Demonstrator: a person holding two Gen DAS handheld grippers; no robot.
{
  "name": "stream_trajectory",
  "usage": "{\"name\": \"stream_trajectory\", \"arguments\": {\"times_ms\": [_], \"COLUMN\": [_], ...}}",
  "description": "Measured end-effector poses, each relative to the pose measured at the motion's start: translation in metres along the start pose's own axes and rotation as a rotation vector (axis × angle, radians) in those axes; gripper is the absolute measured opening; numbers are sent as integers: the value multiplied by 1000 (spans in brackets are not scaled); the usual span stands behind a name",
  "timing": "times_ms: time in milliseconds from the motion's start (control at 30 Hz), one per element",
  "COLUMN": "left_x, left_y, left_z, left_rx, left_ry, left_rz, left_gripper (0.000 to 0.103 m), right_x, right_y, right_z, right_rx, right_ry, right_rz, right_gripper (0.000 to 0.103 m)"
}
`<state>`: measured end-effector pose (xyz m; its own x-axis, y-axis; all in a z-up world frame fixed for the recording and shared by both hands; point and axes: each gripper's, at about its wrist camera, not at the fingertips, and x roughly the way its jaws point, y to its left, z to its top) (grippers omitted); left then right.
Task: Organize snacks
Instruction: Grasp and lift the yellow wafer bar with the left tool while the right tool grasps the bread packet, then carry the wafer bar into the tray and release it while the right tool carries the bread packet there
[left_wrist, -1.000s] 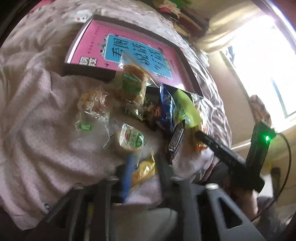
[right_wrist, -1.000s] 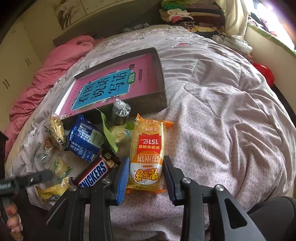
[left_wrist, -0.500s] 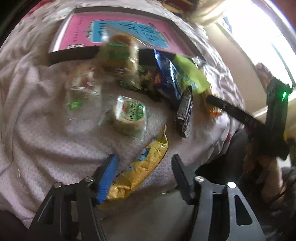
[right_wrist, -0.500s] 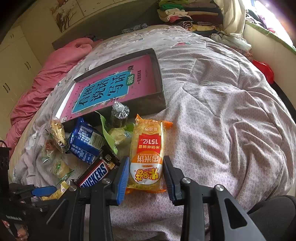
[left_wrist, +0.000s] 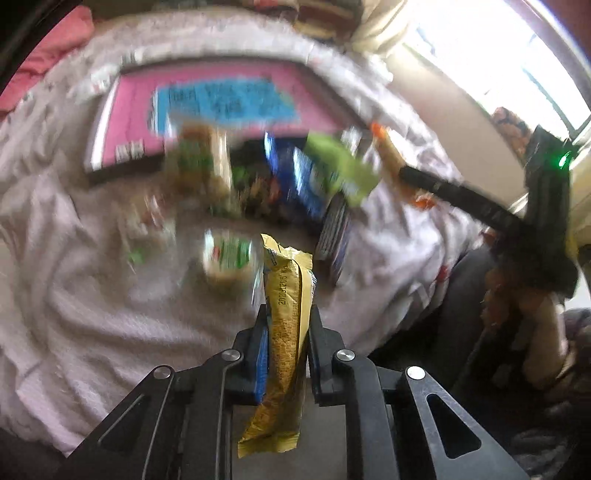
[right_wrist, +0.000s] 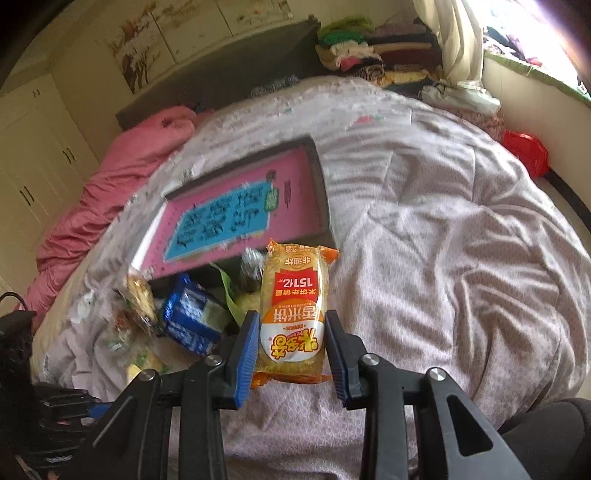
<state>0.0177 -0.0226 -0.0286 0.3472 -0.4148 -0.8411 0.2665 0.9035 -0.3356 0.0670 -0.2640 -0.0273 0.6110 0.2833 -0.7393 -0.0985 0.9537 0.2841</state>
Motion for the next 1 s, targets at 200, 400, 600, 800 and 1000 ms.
{"name": "stream_trajectory", "arguments": {"times_ms": [200,400,600,800,1000], "left_x": [-31,-46,-52,-49,-43], "left_y": [10,34,56,78,89], "left_z": [16,39,59,71,84], "left_rx": [-33,-107,-175,-242,-271], "left_ry": [-112,-181,-251,-283,-313], "left_rz": [8,48,69,81,106], "left_gripper": [18,18,18,18,18], "right_x": [-21,-24,-21,-17,-6], "right_y": [10,14,17,16,11], "right_z": [9,19,27,41,53], "right_rx": [-53,-80,-93,-100,-93], "right_ry": [-120,-156,-172,-197,-200], "right_rz": [15,24,39,53,52], "right_gripper": [35,35,35,35,35]}}
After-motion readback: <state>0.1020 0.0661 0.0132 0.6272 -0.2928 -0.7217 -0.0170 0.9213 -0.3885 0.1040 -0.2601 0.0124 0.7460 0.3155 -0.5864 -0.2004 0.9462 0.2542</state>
